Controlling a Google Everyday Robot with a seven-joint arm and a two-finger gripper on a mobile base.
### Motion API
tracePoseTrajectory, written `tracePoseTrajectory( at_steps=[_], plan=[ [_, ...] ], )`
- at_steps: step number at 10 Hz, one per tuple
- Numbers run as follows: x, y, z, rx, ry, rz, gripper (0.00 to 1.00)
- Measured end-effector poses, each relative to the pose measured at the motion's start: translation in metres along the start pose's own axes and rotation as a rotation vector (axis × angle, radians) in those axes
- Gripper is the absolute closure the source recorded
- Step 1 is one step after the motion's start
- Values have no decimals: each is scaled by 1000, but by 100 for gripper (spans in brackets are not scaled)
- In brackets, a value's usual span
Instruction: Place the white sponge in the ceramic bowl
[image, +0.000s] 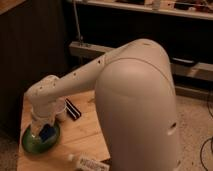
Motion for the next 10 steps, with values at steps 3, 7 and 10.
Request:
tracePoseTrajectory(
  at_steps=[3,7,10],
  plan=[
    [16,-7,5,25,20,-9,51],
    [19,-9,2,44,25,-10,23],
    [19,-9,2,44,25,-11,23]
  ],
)
